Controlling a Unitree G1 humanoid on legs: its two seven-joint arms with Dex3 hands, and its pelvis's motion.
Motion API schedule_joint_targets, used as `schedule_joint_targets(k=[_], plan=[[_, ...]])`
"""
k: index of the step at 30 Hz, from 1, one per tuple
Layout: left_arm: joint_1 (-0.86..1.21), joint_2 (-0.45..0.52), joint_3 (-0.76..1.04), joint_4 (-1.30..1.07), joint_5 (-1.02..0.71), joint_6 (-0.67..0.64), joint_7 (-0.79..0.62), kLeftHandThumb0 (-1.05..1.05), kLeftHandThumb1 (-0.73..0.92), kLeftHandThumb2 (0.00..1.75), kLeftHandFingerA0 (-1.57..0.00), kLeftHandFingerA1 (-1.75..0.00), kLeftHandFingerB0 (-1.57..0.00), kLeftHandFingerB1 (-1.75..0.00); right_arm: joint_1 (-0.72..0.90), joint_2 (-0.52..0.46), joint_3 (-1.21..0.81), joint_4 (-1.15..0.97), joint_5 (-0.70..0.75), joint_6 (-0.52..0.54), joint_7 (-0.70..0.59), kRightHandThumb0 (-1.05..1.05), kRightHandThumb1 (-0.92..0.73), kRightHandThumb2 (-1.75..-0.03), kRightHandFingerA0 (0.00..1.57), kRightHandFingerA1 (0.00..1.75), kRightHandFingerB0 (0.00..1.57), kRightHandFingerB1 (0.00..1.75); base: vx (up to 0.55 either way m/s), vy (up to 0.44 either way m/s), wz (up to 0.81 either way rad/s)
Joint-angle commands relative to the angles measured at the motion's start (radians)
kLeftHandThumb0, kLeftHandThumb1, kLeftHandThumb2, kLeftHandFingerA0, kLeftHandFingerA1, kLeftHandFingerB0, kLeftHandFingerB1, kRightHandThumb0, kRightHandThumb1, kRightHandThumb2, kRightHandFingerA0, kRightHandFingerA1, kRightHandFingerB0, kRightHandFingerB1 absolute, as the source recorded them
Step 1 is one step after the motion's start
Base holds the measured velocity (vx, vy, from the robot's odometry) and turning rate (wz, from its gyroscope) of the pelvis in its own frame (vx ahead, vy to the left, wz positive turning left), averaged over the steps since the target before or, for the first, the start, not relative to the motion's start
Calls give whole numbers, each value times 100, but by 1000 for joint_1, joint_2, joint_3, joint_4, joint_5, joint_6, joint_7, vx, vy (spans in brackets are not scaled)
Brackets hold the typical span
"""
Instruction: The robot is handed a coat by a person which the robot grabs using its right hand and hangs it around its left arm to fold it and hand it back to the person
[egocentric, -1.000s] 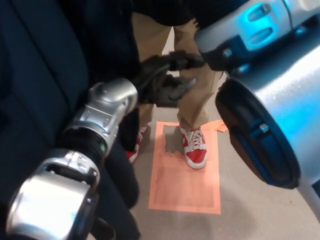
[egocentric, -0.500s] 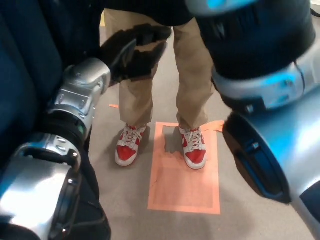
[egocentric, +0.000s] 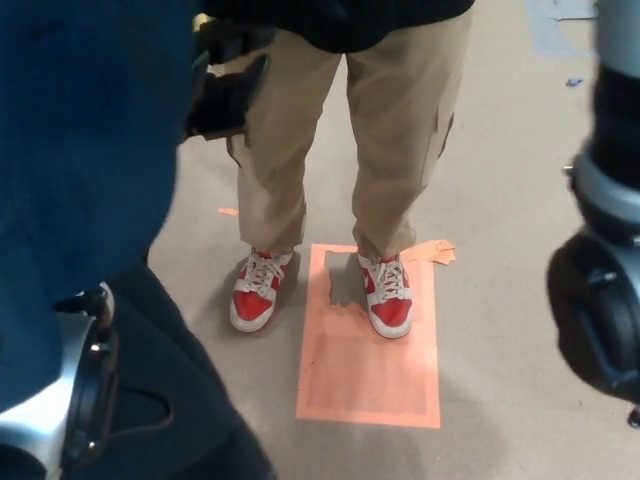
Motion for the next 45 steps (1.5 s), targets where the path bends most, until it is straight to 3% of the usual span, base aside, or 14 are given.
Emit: schedule_joint_targets(k=[1, 5, 8, 10, 11, 15, 24, 25, 28, 29, 35, 38, 41, 45], plan=[[17, 142, 68, 35, -31, 16, 5, -78, 85, 67, -10, -25, -10, -25, 178, -287, -331, -245, 314, 439, 168, -36, -89, -66, 123, 109, 111, 108, 0, 0, 0], [31, 149, 82, 34, -35, 1, 17, -78, 65, 102, -5, -40, -5, -38, 305, -364, -398, -293, 293, 463, 180, -35, -89, -66, 124, 110, 112, 111, 0, 0, 0], [33, 148, 100, 30, -47, 6, 10, -79, 83, 66, -12, -27, -12, -26, 388, -398, -461, -309, 342, 485, 206, -33, -91, -67, 122, 115, 107, 114, 0, 0, 0], [34, 147, 104, 29, -45, -3, 15, -78, 65, 102, -5, -41, -5, -37, 446, -404, -506, -308, 357, 478, 208, -28, -72, -107, 121, 116, 106, 109, 0, 0, 0], [33, 149, 104, 28, -42, -2, 16, -83, 68, 103, -4, -40, -3, -37, 461, -404, -519, -308, 371, 489, 204, -30, -90, -66, 120, 111, 106, 116, 0, 0, 0], [28, 157, 113, 22, -40, -1, 8, -78, 64, 102, -5, -40, -5, -37, 616, -415, -513, -312, 325, 446, 204, -35, -84, -65, 124, 106, 111, 113, 0, 0, 0], [26, 161, 106, 15, -22, -18, -4, -80, 85, 67, -13, -27, -12, -26, 999, -351, -370, -77, 222, 73, 251, -27, -88, -66, 126, 105, 113, 104, 0, 0, 0], [25, 160, 104, 14, -19, -18, -2, -80, 85, 67, -13, -27, -11, -26, 1024, -348, -351, -56, 211, 47, 253, -28, -72, -106, 123, 113, 109, 107, 0, 0, 0], [14, 160, 99, 16, -13, -10, 9, -80, 68, 104, -5, -39, -5, -38, 1137, -354, -220, 61, 134, -40, 250, -28, -87, -67, 131, 85, 117, 108, 0, 0, 0], [13, 161, 96, 14, -9, -13, 10, -79, 86, 67, -13, -27, -12, -26, 1158, -363, -184, 99, 112, -77, 245, -27, -87, -67, 130, 78, 116, 104, 0, 0, 0], [20, 160, 83, 10, 0, -21, 6, -82, 85, 67, -12, -27, -11, -26, 1232, -405, 40, 375, -57, -252, 160, -34, -86, -68, 124, 61, 115, 84, 0, 0, 0], [15, 156, 83, 7, -3, -25, 7, -80, 67, 105, -5, -40, -5, -36, 1208, -424, 160, 565, -130, -284, 115, -47, -83, -65, 99, 51, 100, 62, 0, 0, 0], [10, 158, 77, 4, 2, -28, 3, -80, 67, 105, -5, -40, -5, -37, 1157, -470, 265, 683, -157, -270, 201, -82, -77, -63, 0, 18, 0, 18, 0, 0, 0], [-3, 158, 75, 1, 0, -24, -3, -80, 67, 105, -5, -40, -5, -36, 1094, -480, 292, 860, -104, -266, 290, -93, -59, -90, 0, 0, 0, 0, 0, 0, 0]])
